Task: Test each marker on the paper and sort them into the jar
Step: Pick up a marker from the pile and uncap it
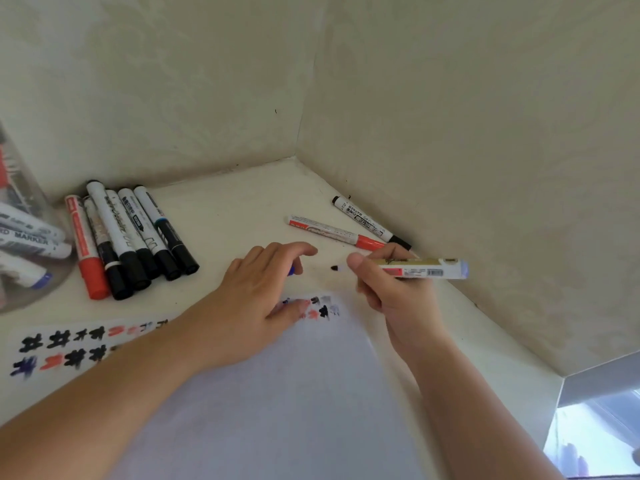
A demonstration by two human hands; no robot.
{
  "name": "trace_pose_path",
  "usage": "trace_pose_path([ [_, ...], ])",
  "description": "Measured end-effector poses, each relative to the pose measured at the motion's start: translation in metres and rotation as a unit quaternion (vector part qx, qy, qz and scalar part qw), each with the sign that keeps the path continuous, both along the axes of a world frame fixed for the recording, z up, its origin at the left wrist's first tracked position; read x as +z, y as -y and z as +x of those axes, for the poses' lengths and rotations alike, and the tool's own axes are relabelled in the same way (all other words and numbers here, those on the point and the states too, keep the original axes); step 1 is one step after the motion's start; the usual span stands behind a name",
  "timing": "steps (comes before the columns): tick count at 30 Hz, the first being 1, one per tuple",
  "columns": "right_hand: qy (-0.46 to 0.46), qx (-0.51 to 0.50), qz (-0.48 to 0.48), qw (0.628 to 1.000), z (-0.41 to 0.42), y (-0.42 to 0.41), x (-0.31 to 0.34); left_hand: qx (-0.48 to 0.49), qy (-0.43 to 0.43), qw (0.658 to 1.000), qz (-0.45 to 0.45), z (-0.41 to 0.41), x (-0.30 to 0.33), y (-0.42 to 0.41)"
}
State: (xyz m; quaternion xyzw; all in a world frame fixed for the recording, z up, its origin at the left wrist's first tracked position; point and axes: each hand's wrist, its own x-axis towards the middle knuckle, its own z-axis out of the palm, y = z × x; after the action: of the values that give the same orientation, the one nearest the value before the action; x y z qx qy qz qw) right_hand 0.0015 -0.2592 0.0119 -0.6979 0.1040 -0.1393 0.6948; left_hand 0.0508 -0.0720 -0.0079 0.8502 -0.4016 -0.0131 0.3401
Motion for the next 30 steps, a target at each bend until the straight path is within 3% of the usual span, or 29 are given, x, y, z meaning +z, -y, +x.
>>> trace_pose_path([
  [3, 0.021, 0.085, 0.035, 0.996, -0.004, -0.005, 0.003, 0.005, -0.041, 0.998, -0.045, -0.002, 0.001, 0.0],
  [7, 0.035, 0.156, 0.071, 0.985, -0.008, -0.008, 0.004, -0.003, -0.035, 0.997, -0.073, -0.001, 0.003, 0.0],
  [13, 0.005, 0.115, 0.048, 0.992, -0.006, -0.01, 0.001, -0.022, -0.017, 0.997, -0.074, -0.001, 0.004, -0.001],
  [17, -0.02, 0.15, 0.02, 0.988, -0.007, -0.015, -0.001, -0.047, -0.017, 0.997, -0.052, -0.006, 0.008, 0.002],
  [21, -0.007, 0.125, 0.063, 0.99, -0.007, -0.015, 0.002, -0.008, 0.005, 0.998, -0.055, -0.002, 0.01, -0.002],
  [25, 0.014, 0.069, 0.082, 0.994, -0.007, -0.019, 0.002, -0.002, 0.086, 0.996, 0.015, -0.006, 0.013, 0.0],
  [30, 0.031, 0.045, 0.126, 0.99, -0.009, -0.028, 0.003, -0.018, 0.034, 0.999, -0.019, -0.013, 0.018, 0.004],
])
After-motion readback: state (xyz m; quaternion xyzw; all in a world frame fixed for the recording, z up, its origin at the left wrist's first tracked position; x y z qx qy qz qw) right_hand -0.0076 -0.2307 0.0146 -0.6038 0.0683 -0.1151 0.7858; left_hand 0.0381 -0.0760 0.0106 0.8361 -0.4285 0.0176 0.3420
